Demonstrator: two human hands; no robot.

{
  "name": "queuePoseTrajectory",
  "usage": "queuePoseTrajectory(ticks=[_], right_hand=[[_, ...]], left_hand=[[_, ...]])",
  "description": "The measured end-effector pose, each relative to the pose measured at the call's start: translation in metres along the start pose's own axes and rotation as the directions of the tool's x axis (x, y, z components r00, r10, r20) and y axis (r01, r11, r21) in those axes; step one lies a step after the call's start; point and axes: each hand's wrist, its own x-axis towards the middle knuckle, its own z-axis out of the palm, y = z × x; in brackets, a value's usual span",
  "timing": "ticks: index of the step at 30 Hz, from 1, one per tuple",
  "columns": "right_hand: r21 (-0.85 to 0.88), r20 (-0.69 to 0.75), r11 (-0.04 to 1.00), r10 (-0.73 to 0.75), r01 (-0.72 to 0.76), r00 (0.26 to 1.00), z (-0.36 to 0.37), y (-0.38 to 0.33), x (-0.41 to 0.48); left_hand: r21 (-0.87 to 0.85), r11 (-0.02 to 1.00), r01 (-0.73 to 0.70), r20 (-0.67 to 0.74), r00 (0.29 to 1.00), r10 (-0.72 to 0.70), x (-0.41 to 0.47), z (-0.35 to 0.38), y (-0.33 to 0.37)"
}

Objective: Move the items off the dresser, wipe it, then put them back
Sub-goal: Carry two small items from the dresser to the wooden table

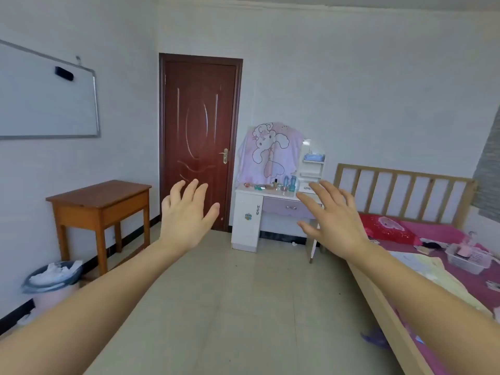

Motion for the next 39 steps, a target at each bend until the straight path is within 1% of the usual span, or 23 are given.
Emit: queuePoseTrajectory(ticks=[5,9,12,14,16,19,22,25,30,32,34,36,39], right_hand=[[0.014,-0.075,1.000,0.013,-0.012,0.997,0.056,0.031,0.019],[0.039,-0.136,0.999,0.027,-0.021,0.990,0.114,0.041,0.047],[0.092,-0.099,0.994,0.064,-0.055,0.993,0.162,0.033,0.062],[0.061,-0.049,0.997,0.054,-0.051,0.997,0.199,0.027,0.063],[0.041,-0.029,0.997,0.061,-0.059,0.998,0.234,0.024,0.071],[0.082,0.024,0.990,0.114,-0.115,0.993,0.281,0.019,0.098],[0.085,0.018,0.989,0.121,-0.122,0.992,0.326,0.012,0.131],[0.062,0.008,0.993,0.102,-0.102,0.995,0.373,0.008,0.164],[0.004,0.043,0.997,0.073,-0.073,0.996,0.453,0.009,0.207],[-0.033,0.074,0.999,0.031,-0.029,0.997,0.483,0.014,0.208],[-0.050,0.099,0.999,-0.012,0.017,0.995,0.512,0.025,0.203],[-0.073,0.115,0.997,0.002,0.006,0.993,0.541,0.043,0.201],[-0.096,0.130,0.994,0.061,-0.049,0.990,0.589,0.077,0.207]], left_hand=[[0.097,0.993,-0.064,0.016,0.998,0.063,0.058,0.040,0.011],[0.138,0.990,-0.038,0.008,0.999,0.037,0.105,0.070,0.010],[0.180,0.983,-0.025,0.042,0.999,0.018,0.128,0.099,-0.007],[0.249,0.968,-0.038,0.060,0.998,0.024,0.139,0.118,-0.027],[0.266,0.964,-0.026,0.041,0.999,0.016,0.155,0.131,-0.045],[0.272,0.962,0.023,0.034,0.999,-0.034,0.190,0.151,-0.074],[0.274,0.961,0.046,0.042,0.997,-0.060,0.226,0.174,-0.108],[0.303,0.952,0.029,0.074,0.996,-0.054,0.270,0.193,-0.143],[0.264,0.964,0.015,0.067,0.997,-0.034,0.366,0.234,-0.178],[0.210,0.978,0.003,0.105,0.994,-0.026,0.393,0.265,-0.180],[0.186,0.982,-0.043,0.156,0.988,0.014,0.413,0.301,-0.180],[0.174,0.981,-0.082,0.178,0.983,0.051,0.437,0.337,-0.179],[0.143,0.985,-0.093,0.186,0.980,0.065,0.480,0.387,-0.169]])
